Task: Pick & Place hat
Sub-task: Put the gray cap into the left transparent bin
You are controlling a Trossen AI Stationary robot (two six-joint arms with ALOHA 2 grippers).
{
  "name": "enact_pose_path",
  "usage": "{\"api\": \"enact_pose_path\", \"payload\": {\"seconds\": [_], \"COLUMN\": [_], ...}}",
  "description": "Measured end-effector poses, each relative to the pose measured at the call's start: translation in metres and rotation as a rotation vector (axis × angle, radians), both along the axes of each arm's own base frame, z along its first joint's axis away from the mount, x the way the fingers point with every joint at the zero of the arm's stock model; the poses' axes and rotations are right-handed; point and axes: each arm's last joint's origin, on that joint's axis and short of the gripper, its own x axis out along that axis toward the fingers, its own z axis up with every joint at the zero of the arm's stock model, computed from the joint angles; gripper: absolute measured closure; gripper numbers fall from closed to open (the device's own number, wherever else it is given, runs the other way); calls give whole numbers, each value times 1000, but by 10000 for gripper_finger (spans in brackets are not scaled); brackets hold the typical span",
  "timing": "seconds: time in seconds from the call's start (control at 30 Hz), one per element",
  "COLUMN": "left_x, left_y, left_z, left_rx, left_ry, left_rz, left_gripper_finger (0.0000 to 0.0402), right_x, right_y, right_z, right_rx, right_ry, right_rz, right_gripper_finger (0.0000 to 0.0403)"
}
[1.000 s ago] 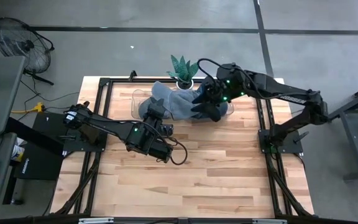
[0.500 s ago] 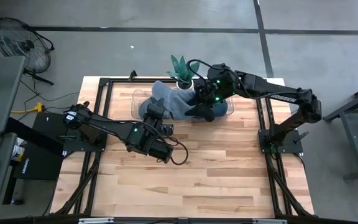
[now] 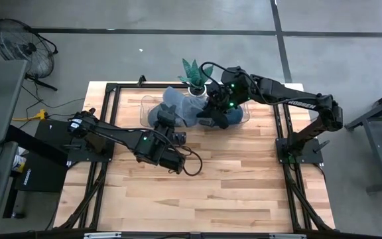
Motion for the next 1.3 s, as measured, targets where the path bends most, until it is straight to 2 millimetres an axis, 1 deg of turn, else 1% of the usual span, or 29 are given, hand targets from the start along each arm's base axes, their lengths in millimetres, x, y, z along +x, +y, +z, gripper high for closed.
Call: {"api": "enact_pose_path", "payload": {"seconds": [0.07,0.33,0.53,0.63,0.73,0.83,0.9,1.03,1.13,1.2,1.3], "left_x": [2,10,11,5,-8,-24,-32,-41,-46,-49,-50], "left_y": [-1,-4,-5,-4,-1,5,13,25,35,38,50], "left_z": [0,0,-2,-2,3,8,11,19,27,30,35], "left_rx": [-14,-164,-263,-306,-374,-505,-614,-854,-988,-1050,-1128], "left_ry": [-21,-98,-158,-203,-276,-381,-480,-640,-738,-764,-825], "left_rz": [-2,-37,-49,-39,-18,37,108,222,275,304,342], "left_gripper_finger": [384,306,255,230,211,203,202,202,202,202,202], "right_x": [0,-2,-7,-15,-26,-38,-45,-56,-60,-61,-63], "right_y": [0,3,4,5,7,9,12,19,25,30,39], "right_z": [0,-5,-6,-4,2,11,16,23,23,20,16], "right_rx": [7,-38,-79,-102,-127,-137,-158,-215,-266,-319,-404], "right_ry": [5,56,97,123,132,113,100,96,115,150,208], "right_rz": [5,-12,-38,-58,-69,-72,-69,-70,-60,-52,-50], "right_gripper_finger": [392,399,400,401,401,402,402,402,402,402,402]}}
